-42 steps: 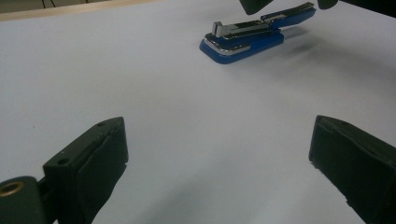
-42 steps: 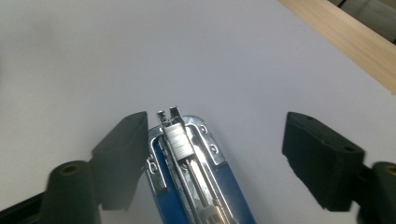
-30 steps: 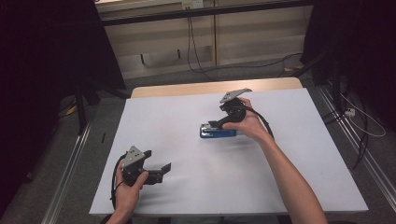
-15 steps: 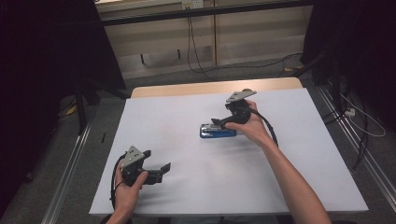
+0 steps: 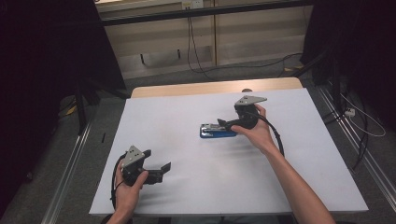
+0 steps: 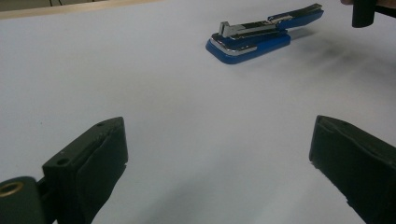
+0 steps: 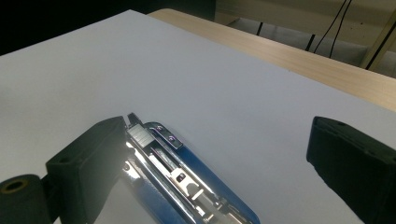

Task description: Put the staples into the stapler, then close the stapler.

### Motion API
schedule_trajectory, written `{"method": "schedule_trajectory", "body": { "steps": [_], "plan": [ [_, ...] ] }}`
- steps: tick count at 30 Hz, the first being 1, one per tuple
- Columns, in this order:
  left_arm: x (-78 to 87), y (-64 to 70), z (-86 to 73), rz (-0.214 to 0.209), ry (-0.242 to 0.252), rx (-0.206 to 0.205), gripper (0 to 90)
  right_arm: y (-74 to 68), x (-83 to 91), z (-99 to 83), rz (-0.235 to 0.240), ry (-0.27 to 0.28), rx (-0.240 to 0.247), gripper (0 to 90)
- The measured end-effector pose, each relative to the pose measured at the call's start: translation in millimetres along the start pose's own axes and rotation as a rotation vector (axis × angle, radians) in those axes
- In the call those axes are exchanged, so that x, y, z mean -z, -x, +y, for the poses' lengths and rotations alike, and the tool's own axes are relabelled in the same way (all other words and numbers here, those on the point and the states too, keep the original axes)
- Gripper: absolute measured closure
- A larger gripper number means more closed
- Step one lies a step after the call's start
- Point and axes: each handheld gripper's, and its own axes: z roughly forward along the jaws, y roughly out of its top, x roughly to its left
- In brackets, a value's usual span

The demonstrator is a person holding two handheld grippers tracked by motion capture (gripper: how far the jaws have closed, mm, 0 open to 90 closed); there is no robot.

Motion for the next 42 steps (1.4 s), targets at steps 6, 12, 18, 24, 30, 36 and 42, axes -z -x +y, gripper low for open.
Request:
{"method": "schedule_trajectory", "body": {
  "steps": [6, 12, 18, 24, 30, 36, 42],
  "plan": [
    [0.6, -0.4, 0.2, 0.006, 0.007, 0.003, 4.6, -2.5, 7.1, -5.5, -0.025, 0.004, 0.023, 5.7],
    [-1.4, 0.4, 0.5, 0.011, 0.013, 0.006, 4.6, -3.4, 13.1, -12.0, -0.024, 0.019, 0.009, 5.7],
    [-3.7, 1.5, 2.5, 0.006, 0.008, -0.002, 4.6, -2.9, 18.1, -15.8, -0.04, 0.029, 0.001, 6.4],
    [-6.2, -0.7, 2.8, -0.003, 0.009, 0.009, 5.1, -1.2, 24.6, -20.9, -0.056, 0.033, -0.006, 6.8],
    [-10.2, -0.2, 5.4, -0.034, 0.016, 0.007, 7.0, -1.0, 32.8, -27.2, -0.073, 0.046, -0.018, 7.9],
    [-20.8, 4.4, 12.5, -0.031, 0.02, 0.005, 7.8, 0.3, 43.0, -31.3, -0.085, 0.074, -0.01, 10.8],
    [-33.8, 9.8, 17.2, -0.056, 0.021, -0.019, 8.0, 1.4, 50.6, -39.1, -0.101, 0.066, -0.021, 10.8]
  ]
}}
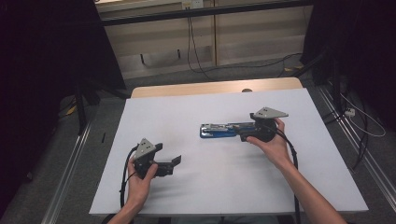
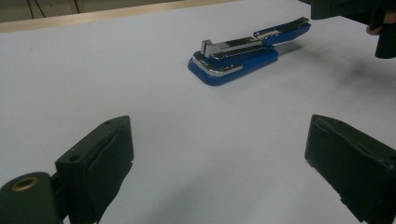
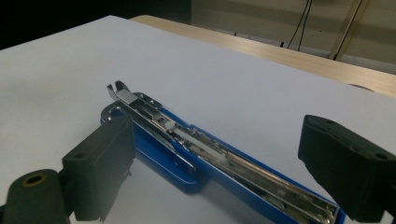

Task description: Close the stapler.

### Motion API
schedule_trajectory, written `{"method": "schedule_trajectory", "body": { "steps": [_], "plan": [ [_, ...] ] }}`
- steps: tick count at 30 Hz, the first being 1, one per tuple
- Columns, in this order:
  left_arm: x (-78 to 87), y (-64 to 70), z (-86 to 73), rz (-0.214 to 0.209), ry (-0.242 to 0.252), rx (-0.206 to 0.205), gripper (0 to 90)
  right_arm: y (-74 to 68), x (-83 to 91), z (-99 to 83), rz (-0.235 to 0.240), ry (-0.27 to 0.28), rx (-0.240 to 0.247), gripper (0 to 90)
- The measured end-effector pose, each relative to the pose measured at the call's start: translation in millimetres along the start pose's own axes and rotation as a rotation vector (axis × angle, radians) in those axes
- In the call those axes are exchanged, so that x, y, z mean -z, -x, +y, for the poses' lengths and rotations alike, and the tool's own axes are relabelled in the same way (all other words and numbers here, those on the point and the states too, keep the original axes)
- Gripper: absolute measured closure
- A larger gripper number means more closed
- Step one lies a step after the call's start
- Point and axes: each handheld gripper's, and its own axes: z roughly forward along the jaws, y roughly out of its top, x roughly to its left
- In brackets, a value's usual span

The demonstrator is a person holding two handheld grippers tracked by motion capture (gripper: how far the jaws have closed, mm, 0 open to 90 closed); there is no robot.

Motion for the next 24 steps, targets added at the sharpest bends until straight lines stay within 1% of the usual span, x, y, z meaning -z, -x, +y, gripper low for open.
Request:
{"method": "schedule_trajectory", "body": {
  "steps": [2, 4, 6, 9, 10, 11, 12, 13, 16, 18, 20, 21, 22, 23, 24],
  "plan": [
    [-3.4, -0.1, 1.0, -0.01, 0.002, 0.001, 7.8, 0.8, 1.6, -2.4, -0.005, -0.004, -0.002, 10.9],
    [-7.2, 0.4, 2.4, -0.008, -0.008, -0.001, 7.6, 1.7, 3.5, -4.0, -0.01, -0.005, -0.006, 10.9],
    [-10.5, 0.9, 3.7, -0.02, -0.008, -0.003, 7.3, 2.8, 5.2, -4.7, -0.012, -0.001, -0.016, 11.0],
    [-15.9, 1.6, 7.1, -0.025, -0.007, -0.006, 7.0, 2.8, 7.4, -5.1, -0.013, 0.003, -0.009, 13.1],
    [-18.2, 2.0, 8.6, -0.026, -0.005, -0.009, 7.0, 2.2, 8.5, -5.4, -0.015, 0.002, -0.002, 14.2],
    [-20.5, 2.8, 10.0, -0.027, -0.003, -0.009, 7.0, 1.3, 9.8, -5.8, -0.021, 0.001, 0.018, 15.2],
    [-22.7, 3.0, 11.6, -0.03, -0.003, -0.014, 7.0, 0.6, 11.2, -6.2, -0.019, 0.004, 0.021, 15.3],
    [-25.1, 3.4, 13.1, -0.034, -0.005, -0.014, 7.1, 0.3, 12.1, -6.4, -0.015, 0.004, 0.014, 15.3],
    [-32.6, 4.2, 16.7, -0.04, -0.009, -0.027, 7.0, -0.3, 14.3, -7.4, -0.012, 0.004, 0.014, 15.4],
    [-37.2, 5.1, 18.2, -0.038, -0.011, -0.029, 7.0, -0.3, 16.3, -9.4, -0.011, 0.005, 0.007, 16.2],
    [-42.5, 5.7, 20.6, -0.04, -0.017, -0.035, 6.8, 0.1, 17.9, -11.8, -0.007, 0.007, 0.002, 19.8],
    [-45.6, 6.7, 21.6, -0.042, -0.012, -0.032, 6.7, 0.3, 18.6, -13.0, -0.007, 0.007, 0.005, 21.8],
    [-48.0, 7.2, 22.7, -0.042, -0.012, -0.039, 6.7, 0.4, 19.3, -14.0, -0.006, 0.01, 0.002, 26.0],
    [-50.5, 8.1, 23.9, -0.043, -0.013, -0.036, 6.5, 1.0, 20.2, -15.0, 0.002, 0.009, 0.005, 30.3],
    [-52.6, 8.5, 25.3, -0.044, -0.014, -0.041, 5.8, 1.5, 20.8, -15.6, 0.007, 0.008, 0.009, 30.5]
  ]
}}
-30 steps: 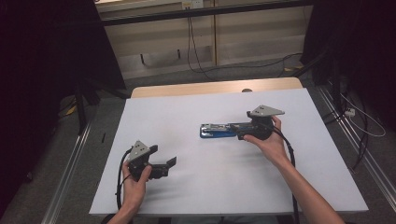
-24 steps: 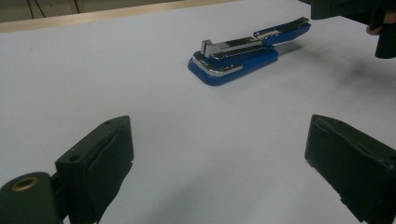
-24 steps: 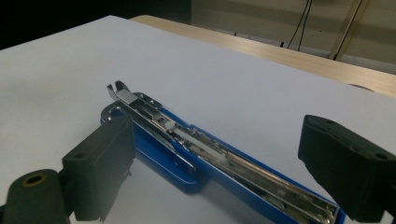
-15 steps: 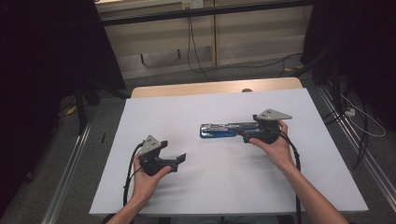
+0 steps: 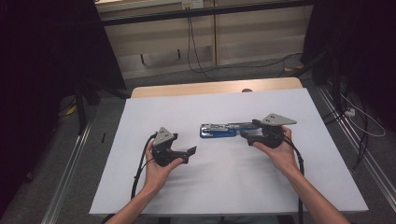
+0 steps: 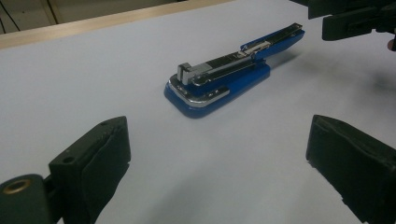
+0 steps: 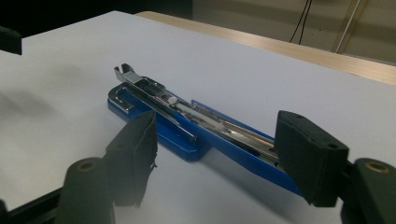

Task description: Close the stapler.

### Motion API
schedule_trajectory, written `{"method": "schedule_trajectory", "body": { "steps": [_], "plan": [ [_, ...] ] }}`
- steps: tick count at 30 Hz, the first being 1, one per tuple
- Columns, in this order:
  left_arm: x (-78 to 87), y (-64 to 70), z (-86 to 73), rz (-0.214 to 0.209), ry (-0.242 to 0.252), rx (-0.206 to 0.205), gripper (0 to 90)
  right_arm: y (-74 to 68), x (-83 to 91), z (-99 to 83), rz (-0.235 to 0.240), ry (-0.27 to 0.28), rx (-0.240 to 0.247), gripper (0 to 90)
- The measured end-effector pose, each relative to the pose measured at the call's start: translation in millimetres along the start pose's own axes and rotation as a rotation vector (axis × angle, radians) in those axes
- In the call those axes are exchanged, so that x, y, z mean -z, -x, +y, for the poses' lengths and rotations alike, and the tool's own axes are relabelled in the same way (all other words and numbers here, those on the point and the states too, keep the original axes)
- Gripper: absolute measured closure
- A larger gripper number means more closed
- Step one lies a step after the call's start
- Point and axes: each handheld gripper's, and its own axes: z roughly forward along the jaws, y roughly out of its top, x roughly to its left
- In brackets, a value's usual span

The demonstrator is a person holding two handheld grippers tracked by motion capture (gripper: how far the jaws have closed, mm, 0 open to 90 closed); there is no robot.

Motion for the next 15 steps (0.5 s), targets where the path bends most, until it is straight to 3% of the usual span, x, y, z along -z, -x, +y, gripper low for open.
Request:
{"method": "schedule_trajectory", "body": {
  "steps": [11, 15],
  "plan": [
    [-22.9, 0.6, 13.1, -0.003, -0.004, -0.007, 5.8, 0.6, 5.6, -2.5, 0.013, 0.013, -0.02, 48.0],
    [-31.0, 2.1, 16.8, -0.004, -0.017, -0.024, 9.9, 1.0, 7.8, -2.9, 0.015, 0.02, -0.025, 64.1]
  ]
}}
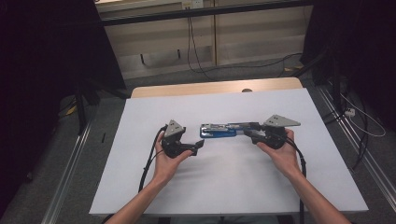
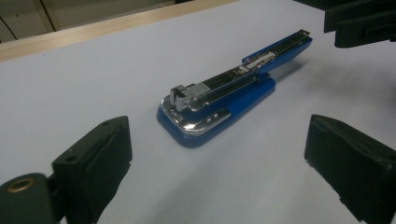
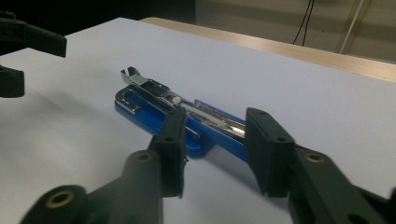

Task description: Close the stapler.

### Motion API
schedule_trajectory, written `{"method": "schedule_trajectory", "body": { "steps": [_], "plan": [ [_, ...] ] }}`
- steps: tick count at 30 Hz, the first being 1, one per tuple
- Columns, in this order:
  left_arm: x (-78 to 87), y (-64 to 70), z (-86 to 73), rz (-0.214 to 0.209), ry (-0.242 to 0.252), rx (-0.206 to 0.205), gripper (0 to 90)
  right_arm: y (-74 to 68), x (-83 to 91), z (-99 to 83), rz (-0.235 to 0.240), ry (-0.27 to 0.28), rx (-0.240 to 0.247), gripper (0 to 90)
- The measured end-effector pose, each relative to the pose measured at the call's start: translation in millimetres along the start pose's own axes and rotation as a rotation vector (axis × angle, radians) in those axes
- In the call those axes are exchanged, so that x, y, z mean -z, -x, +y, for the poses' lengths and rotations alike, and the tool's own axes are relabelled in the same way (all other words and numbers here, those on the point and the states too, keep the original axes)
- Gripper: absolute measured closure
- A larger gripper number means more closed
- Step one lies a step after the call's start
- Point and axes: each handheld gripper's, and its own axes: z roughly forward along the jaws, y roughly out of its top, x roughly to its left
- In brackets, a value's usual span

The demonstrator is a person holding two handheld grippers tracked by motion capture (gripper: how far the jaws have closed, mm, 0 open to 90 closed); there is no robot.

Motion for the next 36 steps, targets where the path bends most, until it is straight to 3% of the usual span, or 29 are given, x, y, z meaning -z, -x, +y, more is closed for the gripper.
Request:
{"method": "schedule_trajectory", "body": {
  "steps": [4, 6, 13, 18, 21, 24, 27, 36],
  "plan": [
    [-10.8, 1.0, 6.3, -0.003, -0.024, -0.004, 18.7, -0.3, 2.4, 0.2, -0.011, 0.008, 0.005, 85.1],
    [-16.8, 0.9, 9.3, 0.0, -0.021, 0.002, 20.0, 0.0, 3.0, -1.1, -0.01, -0.007, 0.012, 90.0],
    [-36.0, 3.5, 17.6, -0.015, -0.037, 0.001, 40.0, 6.7, 5.7, -6.2, -0.033, -0.046, 0.006, 90.0],
    [-44.2, 2.5, 18.5, -0.027, -0.044, 0.008, 60.2, 10.8, 5.6, -7.9, -0.047, -0.06, 0.002, 90.0],
    [-48.2, 2.3, 17.4, -0.03, -0.058, -0.01, 75.8, 12.6, 5.6, -8.6, -0.054, -0.068, 0.005, 90.0],
    [-51.4, -0.1, 15.1, -0.012, -0.075, -0.01, 84.5, 13.7, 5.3, -9.2, -0.059, -0.08, 0.006, 90.0],
    [-54.4, -2.4, 12.6, -0.015, -0.094, -0.021, 90.0, 15.0, 4.9, -10.0, -0.069, -0.09, 0.004, 90.0],
    [-60.8, -5.1, 9.7, -0.02, -0.126, -0.026, 90.0, 19.3, 1.1, -13.1, -0.092, -0.144, -0.002, 90.0]
  ]
}}
